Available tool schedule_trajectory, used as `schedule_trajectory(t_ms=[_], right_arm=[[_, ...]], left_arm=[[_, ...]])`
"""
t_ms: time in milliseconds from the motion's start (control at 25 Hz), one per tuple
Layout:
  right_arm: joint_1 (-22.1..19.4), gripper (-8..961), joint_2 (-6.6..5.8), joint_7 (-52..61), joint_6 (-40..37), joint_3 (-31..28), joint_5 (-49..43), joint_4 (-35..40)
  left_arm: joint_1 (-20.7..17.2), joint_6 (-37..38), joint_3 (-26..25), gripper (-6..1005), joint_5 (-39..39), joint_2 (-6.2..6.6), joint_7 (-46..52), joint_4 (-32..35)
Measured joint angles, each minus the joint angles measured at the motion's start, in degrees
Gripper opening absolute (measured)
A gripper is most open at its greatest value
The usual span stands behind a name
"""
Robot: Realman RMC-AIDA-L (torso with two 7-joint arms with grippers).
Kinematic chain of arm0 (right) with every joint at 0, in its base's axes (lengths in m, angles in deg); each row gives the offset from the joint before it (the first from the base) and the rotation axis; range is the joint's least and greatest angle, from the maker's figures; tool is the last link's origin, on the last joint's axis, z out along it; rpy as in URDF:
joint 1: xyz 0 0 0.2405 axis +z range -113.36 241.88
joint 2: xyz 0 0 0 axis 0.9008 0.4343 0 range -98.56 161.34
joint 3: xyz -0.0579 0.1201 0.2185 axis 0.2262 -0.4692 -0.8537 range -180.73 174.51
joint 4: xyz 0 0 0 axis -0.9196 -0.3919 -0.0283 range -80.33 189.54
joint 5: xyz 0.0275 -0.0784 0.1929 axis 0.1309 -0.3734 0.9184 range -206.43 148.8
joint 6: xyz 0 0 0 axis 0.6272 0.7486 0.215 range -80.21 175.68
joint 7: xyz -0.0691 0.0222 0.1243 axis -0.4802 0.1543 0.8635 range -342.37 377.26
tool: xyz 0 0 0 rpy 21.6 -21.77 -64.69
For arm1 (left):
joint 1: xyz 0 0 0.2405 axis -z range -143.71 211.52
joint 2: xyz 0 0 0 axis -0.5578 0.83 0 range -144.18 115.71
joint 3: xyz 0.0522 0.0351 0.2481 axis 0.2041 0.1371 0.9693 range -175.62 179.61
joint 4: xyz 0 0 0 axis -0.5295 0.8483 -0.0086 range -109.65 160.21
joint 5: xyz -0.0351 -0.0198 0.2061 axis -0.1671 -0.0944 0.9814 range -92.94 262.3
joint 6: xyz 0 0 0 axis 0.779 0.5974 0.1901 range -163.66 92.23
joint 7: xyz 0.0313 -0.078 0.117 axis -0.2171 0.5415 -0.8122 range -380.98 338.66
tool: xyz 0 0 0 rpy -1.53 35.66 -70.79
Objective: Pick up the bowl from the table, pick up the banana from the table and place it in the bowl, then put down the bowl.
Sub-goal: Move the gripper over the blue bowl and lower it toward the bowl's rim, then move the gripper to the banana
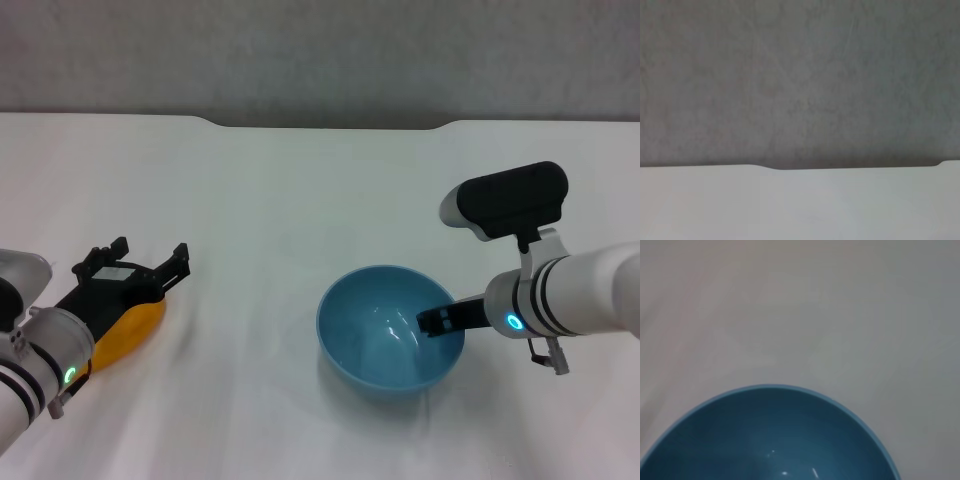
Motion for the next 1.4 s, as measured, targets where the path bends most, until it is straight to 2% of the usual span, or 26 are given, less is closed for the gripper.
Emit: schedule_trajectory(t_ms=[200, 560, 720, 880, 1040, 1200, 1240, 1280, 1320, 1400], right_arm=[[-0.38, 327, -0.02, 0.32, 0.01, -0.78, -0.01, 0.30], [-0.39, 77, -0.02, 0.41, 0.06, -1.06, -0.48, 0.52], [-1.29, 77, -0.12, 0.26, 0.11, -1.15, -0.60, -0.61], [-3.96, 76, -0.33, 0.06, -0.02, -2.13, -3.00, -4.53], [-7.28, 68, -0.35, 0.00, -0.50, -3.75, -6.15, -9.55], [-7.92, 35, -0.43, -0.05, -1.23, -4.71, -6.63, -10.99], [-7.93, 35, -0.46, -0.05, -1.24, -4.73, -6.70, -11.01], [-7.93, 35, -0.48, -0.05, -1.24, -4.74, -6.78, -11.03], [-7.94, 35, -0.48, -0.06, -1.25, -4.74, -6.91, -11.12], [-8.15, 35, -0.47, -0.07, -1.39, -5.01, -7.69, -11.83]], left_arm=[[0.02, 0.18, 0.00, 907, 0.00, 0.00, 0.02, 0.00], [0.03, 0.18, 0.00, 907, 0.00, 0.00, 0.03, 0.00], [0.03, 0.24, 0.47, 908, 0.17, 0.00, 0.23, -0.10], [-0.09, 1.00, 0.66, 905, 0.79, 0.11, 1.99, -1.05], [-0.11, 8.59, 0.69, 902, 4.13, 0.93, 6.72, -5.72], [-0.38, 23.91, 0.53, 898, 9.60, 1.83, 9.40, -15.58], [-0.43, 27.68, 0.61, 897, 10.70, 1.92, 9.31, -17.69], [-0.43, 27.68, 0.61, 897, 10.70, 1.92, 9.31, -17.69], [-0.55, 34.31, 0.91, 896, 12.19, 2.01, 8.50, -22.12], [-0.58, 39.72, 1.17, 894, 12.57, 2.01, 6.77, -25.19]])
